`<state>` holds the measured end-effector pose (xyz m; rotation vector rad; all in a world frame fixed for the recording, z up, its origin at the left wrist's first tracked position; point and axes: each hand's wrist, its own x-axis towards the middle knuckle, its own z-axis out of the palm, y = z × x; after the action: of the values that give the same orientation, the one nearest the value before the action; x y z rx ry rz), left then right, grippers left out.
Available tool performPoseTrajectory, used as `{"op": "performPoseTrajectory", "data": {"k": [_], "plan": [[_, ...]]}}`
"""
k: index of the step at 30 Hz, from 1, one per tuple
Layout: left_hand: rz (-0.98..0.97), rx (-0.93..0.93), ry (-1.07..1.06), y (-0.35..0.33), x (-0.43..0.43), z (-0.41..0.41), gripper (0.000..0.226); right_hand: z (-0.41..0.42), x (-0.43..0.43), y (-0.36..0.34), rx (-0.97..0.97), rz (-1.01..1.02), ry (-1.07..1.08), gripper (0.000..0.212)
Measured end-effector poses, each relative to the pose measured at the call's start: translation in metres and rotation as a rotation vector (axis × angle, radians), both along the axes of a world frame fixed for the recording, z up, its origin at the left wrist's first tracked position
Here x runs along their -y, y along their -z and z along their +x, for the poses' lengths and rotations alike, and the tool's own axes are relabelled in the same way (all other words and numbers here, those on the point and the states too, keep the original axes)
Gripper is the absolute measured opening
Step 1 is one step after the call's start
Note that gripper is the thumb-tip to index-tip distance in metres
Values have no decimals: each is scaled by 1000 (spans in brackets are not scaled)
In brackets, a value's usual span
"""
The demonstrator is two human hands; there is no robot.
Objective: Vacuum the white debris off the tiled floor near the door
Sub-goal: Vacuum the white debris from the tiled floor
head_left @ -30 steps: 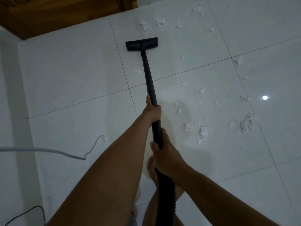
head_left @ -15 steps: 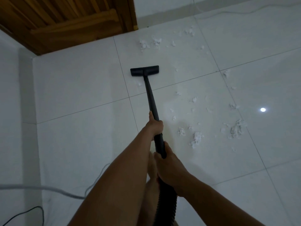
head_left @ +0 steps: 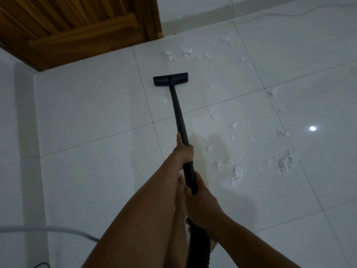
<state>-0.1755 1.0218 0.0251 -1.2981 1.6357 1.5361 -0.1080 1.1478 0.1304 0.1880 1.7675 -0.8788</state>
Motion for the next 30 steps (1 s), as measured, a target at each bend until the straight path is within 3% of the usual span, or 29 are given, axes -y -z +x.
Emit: {"op": "performPoseTrajectory", "data": {"k": [30], "plan": [[-53, -36, 6, 34, 97, -109, 75, -107, 92, 37, -17, 9, -23, 61]]}}
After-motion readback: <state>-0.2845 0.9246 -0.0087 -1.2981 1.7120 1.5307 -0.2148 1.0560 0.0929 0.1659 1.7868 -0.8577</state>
